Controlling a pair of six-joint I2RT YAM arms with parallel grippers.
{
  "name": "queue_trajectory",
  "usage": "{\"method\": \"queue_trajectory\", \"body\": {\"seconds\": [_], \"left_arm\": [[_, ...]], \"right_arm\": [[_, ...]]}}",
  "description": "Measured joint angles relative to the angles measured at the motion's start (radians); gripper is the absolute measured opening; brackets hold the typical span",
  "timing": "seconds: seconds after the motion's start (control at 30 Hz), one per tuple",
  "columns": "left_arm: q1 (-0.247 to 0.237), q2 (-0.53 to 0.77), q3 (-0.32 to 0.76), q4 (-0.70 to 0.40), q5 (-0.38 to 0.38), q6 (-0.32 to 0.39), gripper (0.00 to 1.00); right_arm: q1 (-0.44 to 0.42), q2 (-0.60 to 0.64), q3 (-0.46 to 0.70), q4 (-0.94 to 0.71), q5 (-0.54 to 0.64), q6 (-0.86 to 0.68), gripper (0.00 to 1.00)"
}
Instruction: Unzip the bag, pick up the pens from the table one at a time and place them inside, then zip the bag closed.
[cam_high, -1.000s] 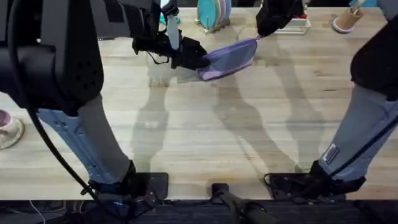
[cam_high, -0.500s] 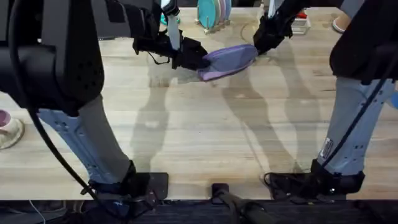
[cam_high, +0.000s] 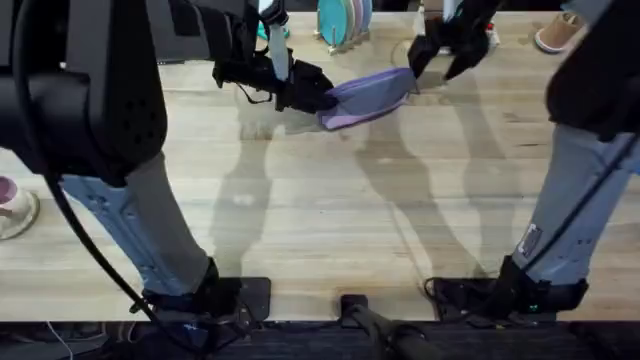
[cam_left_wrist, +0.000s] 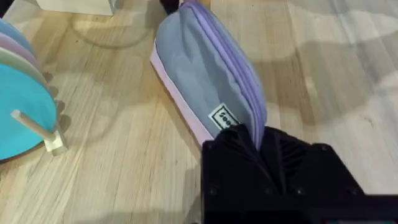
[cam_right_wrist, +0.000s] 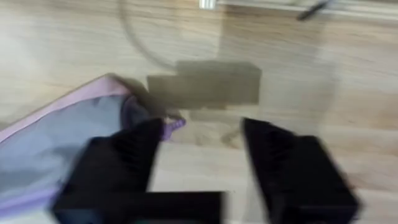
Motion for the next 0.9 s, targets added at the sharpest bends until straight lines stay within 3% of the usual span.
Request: {"method": "queue_trajectory", "body": {"seconds": [0.07, 0.1, 0.27, 0.5, 0.57, 0.7, 0.73, 0.9], "left_arm": [[0.0, 0.0, 0.0, -0.002, 0.0, 0.0, 0.042], [0.0, 0.0, 0.0, -0.002, 0.0, 0.0, 0.042], [0.0, 0.0, 0.0, -0.002, -0.001, 0.0, 0.042], [0.0, 0.0, 0.0, -0.002, -0.001, 0.0, 0.043], [0.0, 0.0, 0.0, -0.008, 0.001, 0.003, 0.219], [0.002, 0.0, 0.0, -0.014, 0.004, 0.0, 0.847], [0.002, 0.0, 0.0, -0.016, 0.004, -0.004, 0.949], [0.003, 0.0, 0.0, -0.017, 0.005, -0.004, 0.993]], "right_arm": [[0.0, -0.058, 0.0, -0.007, 0.003, -0.012, 0.964], [0.001, -0.084, 0.0, -0.011, 0.003, -0.014, 0.986], [0.003, -0.226, 0.0, -0.042, 0.003, -0.023, 0.996], [0.003, -0.331, 0.0, -0.069, 0.003, -0.024, 0.996], [0.003, -0.344, 0.0, -0.07, 0.003, -0.024, 0.996], [0.003, -0.354, 0.0, -0.073, 0.003, -0.024, 0.996], [0.003, -0.354, 0.0, -0.077, 0.003, -0.024, 0.996], [0.003, -0.354, 0.0, -0.09, 0.003, -0.024, 0.996]]}}
